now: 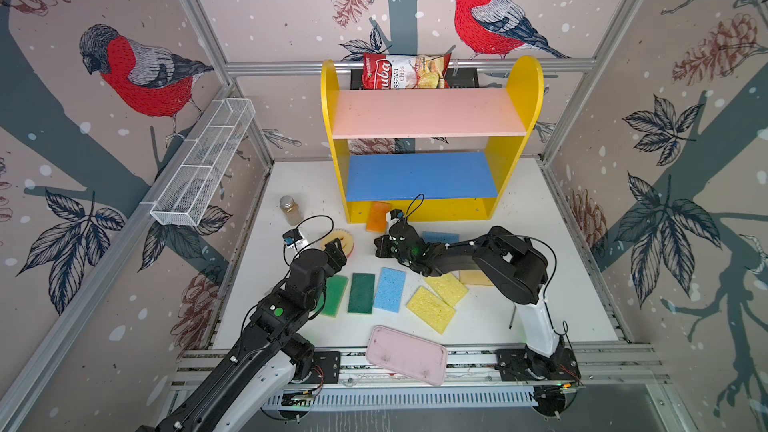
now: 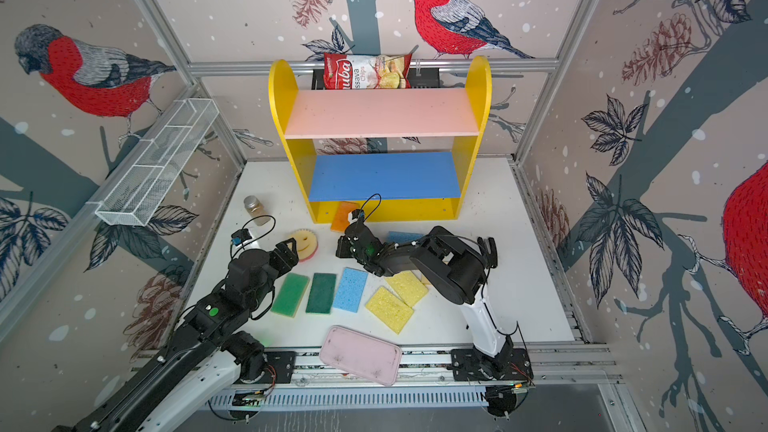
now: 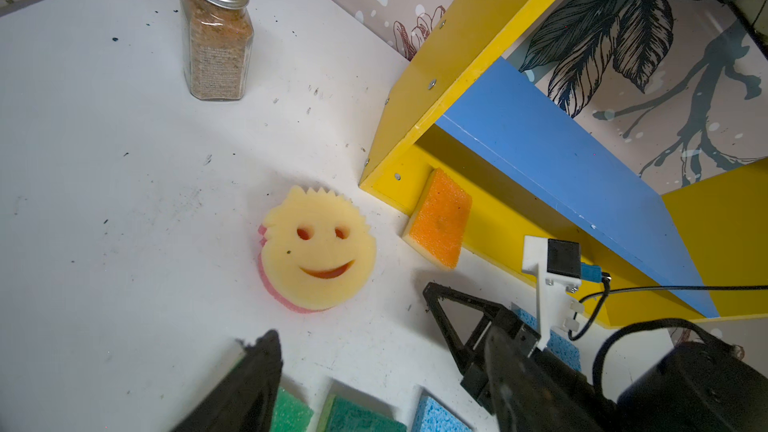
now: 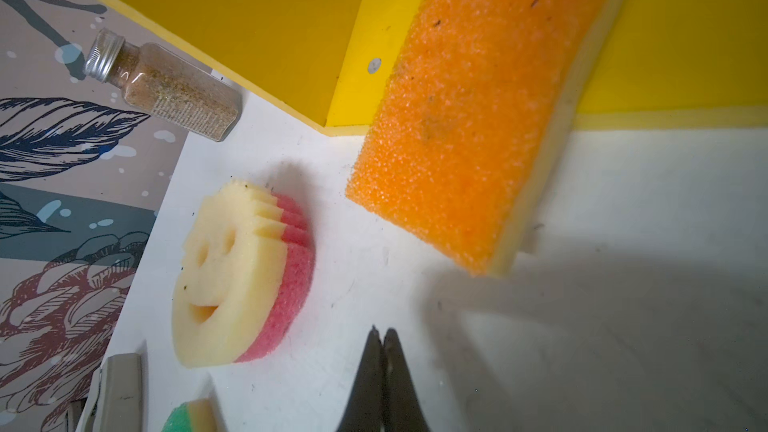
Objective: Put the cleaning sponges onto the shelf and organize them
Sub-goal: 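Push the orange sponge farther under the blue shelf with the right gripper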
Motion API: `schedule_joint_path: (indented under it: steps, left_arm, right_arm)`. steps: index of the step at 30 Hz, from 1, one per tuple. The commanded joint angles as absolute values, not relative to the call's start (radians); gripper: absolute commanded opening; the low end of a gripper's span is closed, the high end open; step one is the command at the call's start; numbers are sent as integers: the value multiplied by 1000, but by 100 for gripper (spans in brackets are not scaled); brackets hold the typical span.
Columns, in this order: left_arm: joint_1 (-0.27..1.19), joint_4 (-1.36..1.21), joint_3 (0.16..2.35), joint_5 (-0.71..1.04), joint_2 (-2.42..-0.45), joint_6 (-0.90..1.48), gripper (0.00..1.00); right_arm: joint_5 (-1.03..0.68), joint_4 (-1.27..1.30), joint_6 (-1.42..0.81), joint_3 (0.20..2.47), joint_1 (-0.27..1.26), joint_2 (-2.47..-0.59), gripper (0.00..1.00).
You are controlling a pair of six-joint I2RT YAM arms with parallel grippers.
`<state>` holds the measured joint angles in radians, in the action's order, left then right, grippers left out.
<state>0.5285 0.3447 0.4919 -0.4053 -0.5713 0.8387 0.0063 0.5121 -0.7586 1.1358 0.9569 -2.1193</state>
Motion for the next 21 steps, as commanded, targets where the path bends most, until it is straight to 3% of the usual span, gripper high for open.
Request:
schedule_joint_path:
  steps: [1, 12, 21]
  left_arm:
    - [526, 360, 489, -436, -562, 850, 77]
    - [526, 344, 455, -452, -563, 859, 76]
    - [526, 339, 431, -449, -567, 867, 76]
  right_arm:
    - [1, 579, -782, 1139, 940, -2145, 0]
    - [-74, 826, -935, 1119, 857, -2263, 1]
    - [-57, 799, -951, 1148, 848, -2283, 2]
